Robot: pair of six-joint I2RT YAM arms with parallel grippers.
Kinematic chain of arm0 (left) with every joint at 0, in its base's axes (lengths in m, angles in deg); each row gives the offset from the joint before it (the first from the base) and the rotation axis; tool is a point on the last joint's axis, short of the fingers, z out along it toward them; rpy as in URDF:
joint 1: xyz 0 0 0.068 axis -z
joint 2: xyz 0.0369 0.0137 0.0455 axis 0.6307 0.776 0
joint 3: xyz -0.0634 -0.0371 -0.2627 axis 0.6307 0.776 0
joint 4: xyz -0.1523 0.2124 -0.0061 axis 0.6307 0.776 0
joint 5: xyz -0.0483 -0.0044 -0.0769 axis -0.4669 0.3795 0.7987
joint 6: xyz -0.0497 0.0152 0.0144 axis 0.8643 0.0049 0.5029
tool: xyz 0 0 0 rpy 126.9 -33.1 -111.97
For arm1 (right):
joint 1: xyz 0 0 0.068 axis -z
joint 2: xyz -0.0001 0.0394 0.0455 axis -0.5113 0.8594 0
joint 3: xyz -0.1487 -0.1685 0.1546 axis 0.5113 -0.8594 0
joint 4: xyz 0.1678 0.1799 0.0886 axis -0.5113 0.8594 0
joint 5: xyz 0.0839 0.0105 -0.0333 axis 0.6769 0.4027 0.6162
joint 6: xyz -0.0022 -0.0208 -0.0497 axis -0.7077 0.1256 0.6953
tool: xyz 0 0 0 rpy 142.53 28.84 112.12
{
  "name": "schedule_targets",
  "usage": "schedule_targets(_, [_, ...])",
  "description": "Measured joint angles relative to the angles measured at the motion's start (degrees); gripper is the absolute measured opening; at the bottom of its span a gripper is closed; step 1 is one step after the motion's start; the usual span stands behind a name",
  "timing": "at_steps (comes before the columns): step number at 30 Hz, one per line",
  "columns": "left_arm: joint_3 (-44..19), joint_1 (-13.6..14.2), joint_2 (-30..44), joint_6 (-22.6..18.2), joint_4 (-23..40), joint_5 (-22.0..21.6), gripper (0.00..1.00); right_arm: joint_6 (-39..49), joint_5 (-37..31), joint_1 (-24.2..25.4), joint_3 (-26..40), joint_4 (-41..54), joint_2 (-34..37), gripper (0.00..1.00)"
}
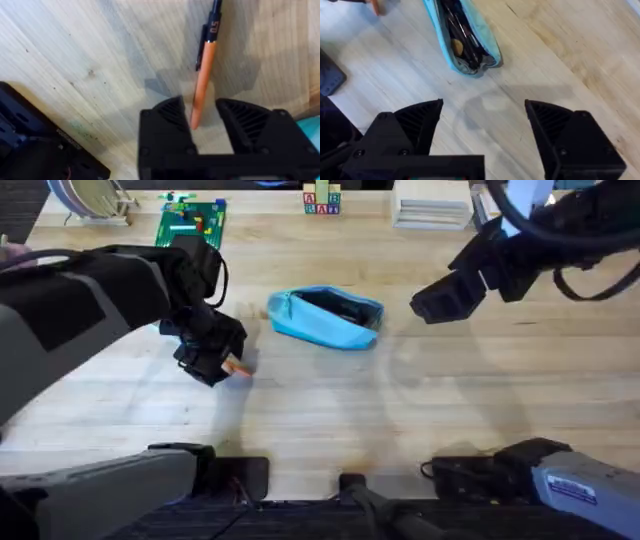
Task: Unzip the bag, pick up the pens from the table one at a time and place them inside, then zip the bag closed.
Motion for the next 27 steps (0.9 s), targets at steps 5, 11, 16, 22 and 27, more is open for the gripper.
schedule_targets(5, [0.0, 0.0, 0.0, 0.0, 1.0, -0.5, 0.054, 0.0, 0.0, 0.0, 0.0, 0.0, 0.0, 0.998])
schedule_targets(11, [0.0, 0.0, 0.0, 0.0, 1.0, -0.6, 0.044, 0.0, 0.0, 0.0, 0.0, 0.0, 0.0, 0.998])
schedule_targets(16, [-0.1, 0.0, 0.0, 0.0, 1.1, -0.8, 0.043, 0.0, 0.0, 0.0, 0.0, 0.0, 0.0, 0.998])
schedule_targets(22, [-0.5, 0.0, 0.0, 0.0, 2.4, -1.6, 0.043, 0.0, 0.0, 0.0, 0.0, 0.0, 0.0, 0.998])
schedule_targets(27, [-2.6, 0.0, -1.8, -2.1, 5.5, -5.4, 0.043, 0.0, 0.0, 0.0, 0.0, 0.0, 0.0, 0.998])
